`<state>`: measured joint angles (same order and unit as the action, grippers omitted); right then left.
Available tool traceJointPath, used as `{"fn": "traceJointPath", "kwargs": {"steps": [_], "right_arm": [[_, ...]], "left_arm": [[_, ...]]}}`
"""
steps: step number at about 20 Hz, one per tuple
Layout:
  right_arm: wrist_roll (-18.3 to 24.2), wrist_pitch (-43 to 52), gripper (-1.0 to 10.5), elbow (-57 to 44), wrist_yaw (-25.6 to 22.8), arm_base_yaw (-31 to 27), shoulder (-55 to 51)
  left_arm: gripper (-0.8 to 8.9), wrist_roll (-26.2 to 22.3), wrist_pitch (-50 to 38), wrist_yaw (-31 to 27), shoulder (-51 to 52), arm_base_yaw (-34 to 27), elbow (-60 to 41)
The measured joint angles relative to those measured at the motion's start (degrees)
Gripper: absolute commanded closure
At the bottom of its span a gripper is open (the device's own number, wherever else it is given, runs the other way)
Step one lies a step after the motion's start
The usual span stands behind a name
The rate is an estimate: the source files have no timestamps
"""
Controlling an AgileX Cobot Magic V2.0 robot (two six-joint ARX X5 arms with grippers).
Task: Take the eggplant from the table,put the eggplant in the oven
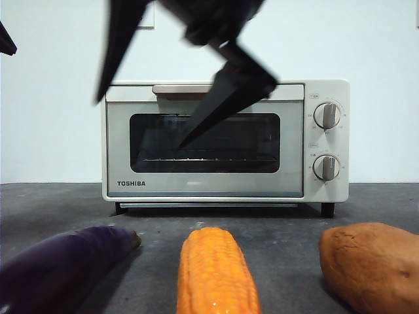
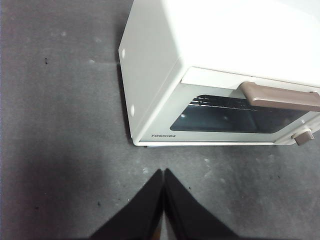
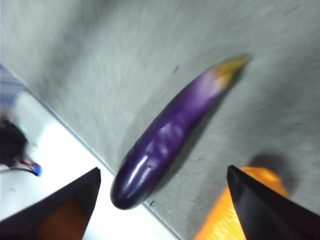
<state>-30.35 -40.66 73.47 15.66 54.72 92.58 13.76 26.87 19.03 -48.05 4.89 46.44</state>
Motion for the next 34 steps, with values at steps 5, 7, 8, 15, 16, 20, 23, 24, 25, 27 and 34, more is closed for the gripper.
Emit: {"fn": "traceJointPath", "kwargs": {"steps": [5, 7, 8, 15, 16, 20, 23, 24, 25, 27, 34], "right_arm": [[-0.1, -1.6, 5.4, 4.9, -0.6, 2.6, 10.8], [-0.1, -1.7, 5.4, 6.1, -0.9, 2.6, 14.0], [-0.1, -0.9, 5.5, 6.4, -0.9, 2.6, 15.5], [-1.9, 3.5, 7.3, 6.8, -0.5, 2.8, 21.4], [-2.1, 3.5, 7.6, 6.8, -0.4, 3.0, 21.5], [-2.0, -2.3, 8.0, 10.1, 0.9, 3.8, 21.9], [2.5, -13.9, 8.0, 18.8, 0.8, 3.8, 22.0], [5.1, -19.1, 8.0, 22.3, 0.8, 3.8, 22.0], [8.4, -25.2, 8.0, 26.1, 0.7, 3.9, 22.0], [14.8, -35.8, 8.0, 32.1, 0.3, 4.6, 22.0], [26.8, -36.4, 8.0, 34.8, -12.2, 11.1, 8.0]], "left_arm": [[8.07, -0.7, 1.3, 0.0, 0.0, 0.0, 0.0], [8.07, -1.2, 2.4, 0.0, 0.0, 0.0, 0.0], [8.07, -1.3, 3.0, 0.0, 0.0, 0.0, 0.0], [8.07, -1.9, 3.9, 0.0, 0.0, 0.0, 0.0], [8.07, -1.9, 4.0, 0.0, 0.0, 0.0, 0.0], [8.07, -2.3, 4.4, 0.0, 0.0, 0.0, 0.0], [8.07, -4.2, 4.4, 0.0, 0.0, -0.1, 0.0], [8.07, -4.4, 4.4, 0.0, 0.0, -0.4, 0.0], [8.07, -4.5, 4.4, 0.0, 0.0, -0.7, 0.0], [8.07, -4.5, 4.5, 0.2, 0.0, -0.7, 0.5], [8.07, -3.7, 1.1, 3.4, -3.3, 5.2, 4.7]]}}
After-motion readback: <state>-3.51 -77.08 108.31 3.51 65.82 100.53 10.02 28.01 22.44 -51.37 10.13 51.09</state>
